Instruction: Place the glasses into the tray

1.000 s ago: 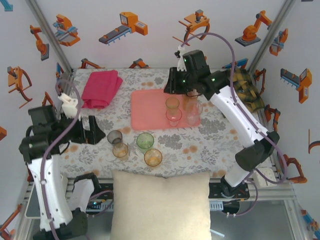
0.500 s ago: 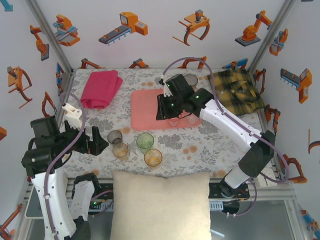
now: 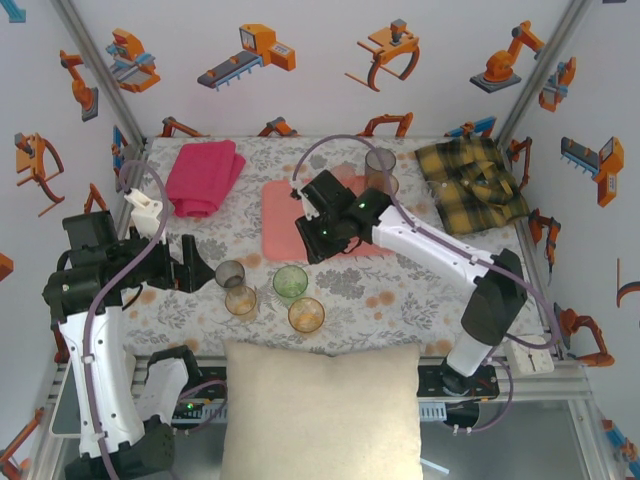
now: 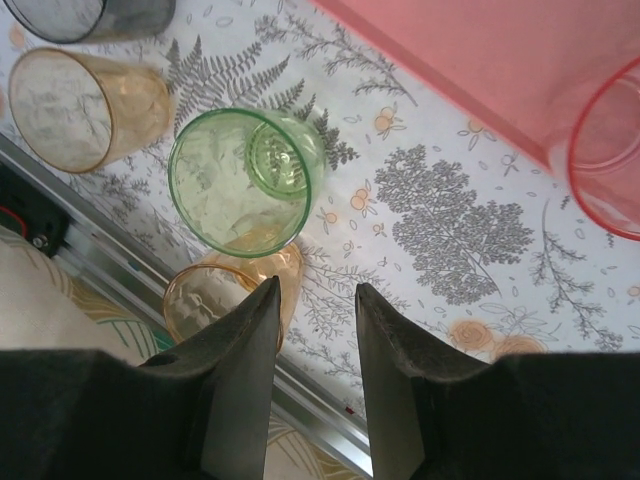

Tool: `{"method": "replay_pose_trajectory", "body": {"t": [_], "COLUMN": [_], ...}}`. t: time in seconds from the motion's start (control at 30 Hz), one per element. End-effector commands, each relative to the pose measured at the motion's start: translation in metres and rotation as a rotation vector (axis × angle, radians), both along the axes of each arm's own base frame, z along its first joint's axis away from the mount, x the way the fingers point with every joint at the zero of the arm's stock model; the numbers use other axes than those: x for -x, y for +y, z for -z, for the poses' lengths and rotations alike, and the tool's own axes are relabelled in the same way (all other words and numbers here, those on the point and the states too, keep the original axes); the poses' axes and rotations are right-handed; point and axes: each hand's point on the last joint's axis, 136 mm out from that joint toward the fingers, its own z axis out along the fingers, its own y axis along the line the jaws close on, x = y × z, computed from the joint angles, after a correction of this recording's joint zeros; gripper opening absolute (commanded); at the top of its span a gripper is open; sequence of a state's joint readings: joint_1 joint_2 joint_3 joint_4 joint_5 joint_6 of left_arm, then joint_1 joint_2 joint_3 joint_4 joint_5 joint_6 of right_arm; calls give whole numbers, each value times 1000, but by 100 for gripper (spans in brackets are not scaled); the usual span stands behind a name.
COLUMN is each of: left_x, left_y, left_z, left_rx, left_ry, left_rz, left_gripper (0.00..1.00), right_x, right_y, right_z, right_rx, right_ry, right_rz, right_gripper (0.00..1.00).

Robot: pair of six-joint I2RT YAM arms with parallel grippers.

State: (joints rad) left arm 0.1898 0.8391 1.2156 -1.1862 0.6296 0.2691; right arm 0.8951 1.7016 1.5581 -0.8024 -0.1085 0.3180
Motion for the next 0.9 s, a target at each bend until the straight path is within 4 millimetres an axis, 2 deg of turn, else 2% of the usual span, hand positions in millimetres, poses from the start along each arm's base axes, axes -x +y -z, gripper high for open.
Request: {"method": "replay_pose_trajectory", "body": {"t": [0.0, 0.13, 0.43, 0.87], "left_x": [-7, -9, -6, -8], "left_y": [-6, -7, -9, -8], "left_z": [-5, -6, -15, -17], "left_rx": [49, 61, 66, 57], "left_ry": [-4, -11, -53, -54], "left_rz": [19, 18, 7, 3], "left_gripper": [97, 97, 97, 97], "right_x": [5, 8, 2, 2], "right_y": [8, 16, 22, 24], "right_z": [10, 17, 37, 58], "right_rx": [19, -11, 17, 59], "right_ry": [-26, -28, -20, -6], "right_rz": [-30, -26, 8, 4], "right_gripper": [38, 38, 40, 40]}}
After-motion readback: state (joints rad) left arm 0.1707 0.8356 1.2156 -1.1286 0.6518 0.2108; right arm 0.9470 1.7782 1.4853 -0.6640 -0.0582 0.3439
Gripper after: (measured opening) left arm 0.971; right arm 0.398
